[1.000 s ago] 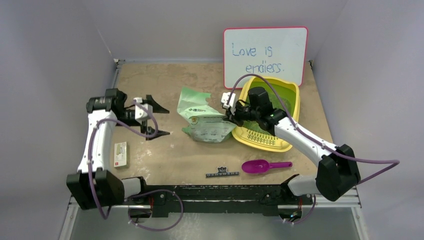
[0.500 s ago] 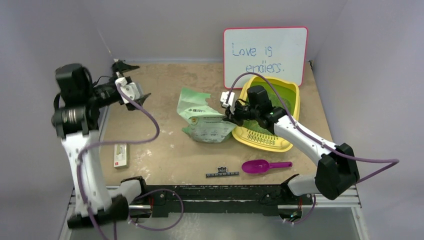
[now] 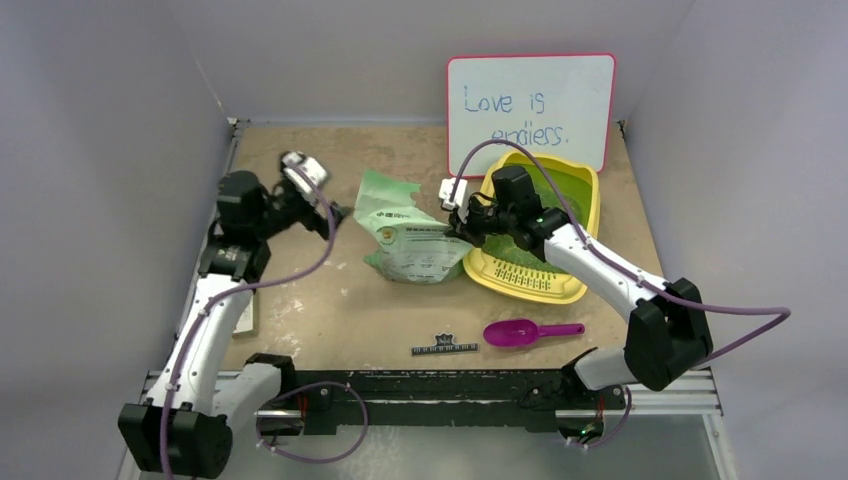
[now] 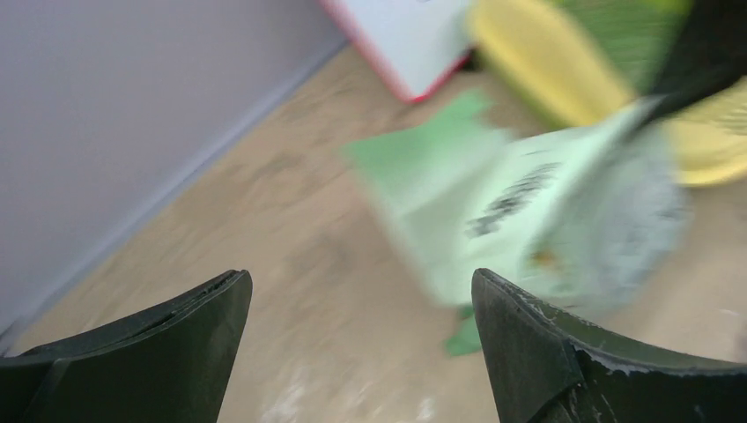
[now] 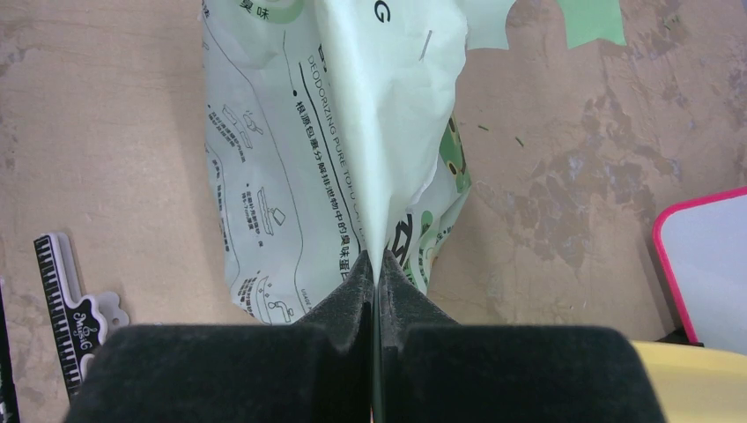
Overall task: Fill the litter box with clean litter
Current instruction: Close the cat litter bag at the center of the board.
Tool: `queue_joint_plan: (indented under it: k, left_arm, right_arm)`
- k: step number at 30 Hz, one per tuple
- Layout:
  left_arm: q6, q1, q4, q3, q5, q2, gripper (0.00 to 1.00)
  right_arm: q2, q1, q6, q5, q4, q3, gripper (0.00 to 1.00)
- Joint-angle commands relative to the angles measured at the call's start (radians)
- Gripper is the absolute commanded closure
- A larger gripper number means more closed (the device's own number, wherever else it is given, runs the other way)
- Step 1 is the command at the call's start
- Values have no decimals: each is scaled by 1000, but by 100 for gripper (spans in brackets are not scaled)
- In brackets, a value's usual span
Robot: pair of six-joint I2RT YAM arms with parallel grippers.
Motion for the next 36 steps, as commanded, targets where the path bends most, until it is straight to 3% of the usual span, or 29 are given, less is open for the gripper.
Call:
queue_joint_plan:
  k: [1, 6, 12, 15, 20, 25, 29, 32, 36]
  left_arm:
    - [21, -285, 187, -10, 131, -55, 4]
    - [201, -563, 3, 70, -83, 101, 4]
    - [251, -632, 17, 57, -213, 209, 5]
    - [282, -641, -22, 69, -228, 263, 10]
    - [309, -654, -85, 88, -220, 353, 29]
    - [318, -654, -168, 101, -268, 398, 65]
    - [291, -649, -160, 93, -325, 399, 100]
    - [253, -635, -140, 98, -294, 402, 100]
    - [235, -616, -163, 122, -266, 410, 100]
  right_arm:
    - [2, 0, -12, -15, 22, 44, 100]
    - [-32, -1, 19, -36, 51, 18, 100]
    - [-68, 0, 43, -59, 104, -21, 100]
    - [-67, -1, 46, -56, 105, -24, 100]
    - [-76, -1, 60, -57, 124, -37, 100]
    - [-93, -1, 65, -44, 126, -50, 100]
    - [-110, -2, 49, 3, 116, -67, 100]
    - [-142, -2, 25, 78, 84, -70, 72]
    - [-248, -2, 24, 179, 105, -111, 51]
